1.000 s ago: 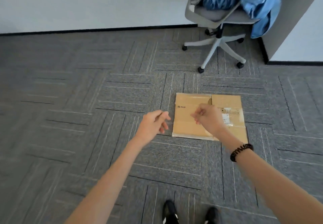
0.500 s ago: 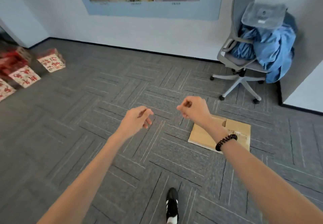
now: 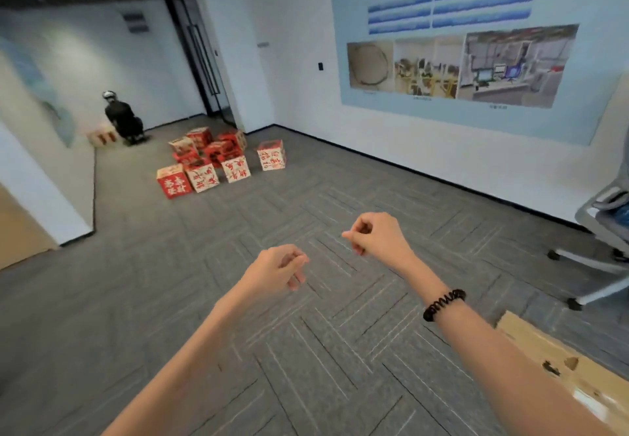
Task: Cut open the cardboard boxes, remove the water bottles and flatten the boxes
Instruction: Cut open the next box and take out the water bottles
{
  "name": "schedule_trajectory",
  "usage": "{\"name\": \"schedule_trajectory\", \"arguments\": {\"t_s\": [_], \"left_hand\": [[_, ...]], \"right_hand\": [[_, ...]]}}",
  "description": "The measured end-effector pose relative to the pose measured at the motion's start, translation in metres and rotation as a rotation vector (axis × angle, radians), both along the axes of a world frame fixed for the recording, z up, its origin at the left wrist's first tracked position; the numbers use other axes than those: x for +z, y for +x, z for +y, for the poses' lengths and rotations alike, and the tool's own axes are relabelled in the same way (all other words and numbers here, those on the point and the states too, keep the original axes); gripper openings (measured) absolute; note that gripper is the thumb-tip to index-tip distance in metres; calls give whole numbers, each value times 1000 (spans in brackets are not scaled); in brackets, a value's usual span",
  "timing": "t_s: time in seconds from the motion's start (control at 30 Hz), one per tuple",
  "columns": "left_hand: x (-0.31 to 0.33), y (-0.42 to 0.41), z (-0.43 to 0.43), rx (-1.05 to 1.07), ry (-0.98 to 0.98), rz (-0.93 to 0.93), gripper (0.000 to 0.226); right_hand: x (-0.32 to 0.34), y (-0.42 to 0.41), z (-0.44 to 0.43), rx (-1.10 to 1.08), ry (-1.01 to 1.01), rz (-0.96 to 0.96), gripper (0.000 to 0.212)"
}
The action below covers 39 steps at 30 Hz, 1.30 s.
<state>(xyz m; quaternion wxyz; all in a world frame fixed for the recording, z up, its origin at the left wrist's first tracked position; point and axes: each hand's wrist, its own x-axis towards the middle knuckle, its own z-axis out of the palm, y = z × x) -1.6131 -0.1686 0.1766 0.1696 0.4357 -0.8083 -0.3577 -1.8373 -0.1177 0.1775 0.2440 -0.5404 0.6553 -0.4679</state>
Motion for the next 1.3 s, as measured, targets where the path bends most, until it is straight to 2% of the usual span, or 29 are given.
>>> {"name": "schedule_trajectory", "arguments": {"t_s": [0.23, 0.27, 0.33, 0.53, 0.7, 0.93, 1.3], "left_hand": [[34, 216, 4, 276, -122, 2, 15], [40, 278, 14, 344, -141, -10, 15], [45, 302, 17, 361, -138, -24, 15], [56, 566, 69, 637, -175, -49, 15], [62, 723, 114, 836, -210, -26, 13], [61, 869, 145, 1076, -176, 0, 17], [36, 1084, 159, 1408, -193, -92, 18]], "right_hand": [[38, 209, -55, 316, -61, 18, 23], [41, 276, -64, 399, -68, 15, 23], [44, 306, -68, 407, -57, -15, 22], [52, 591, -64, 701, -84, -27, 24], [51, 757, -53, 887, -82, -37, 23], [49, 936, -71, 1108, -52, -25, 18], [38, 1215, -96, 1460, 13, -26, 17]]}}
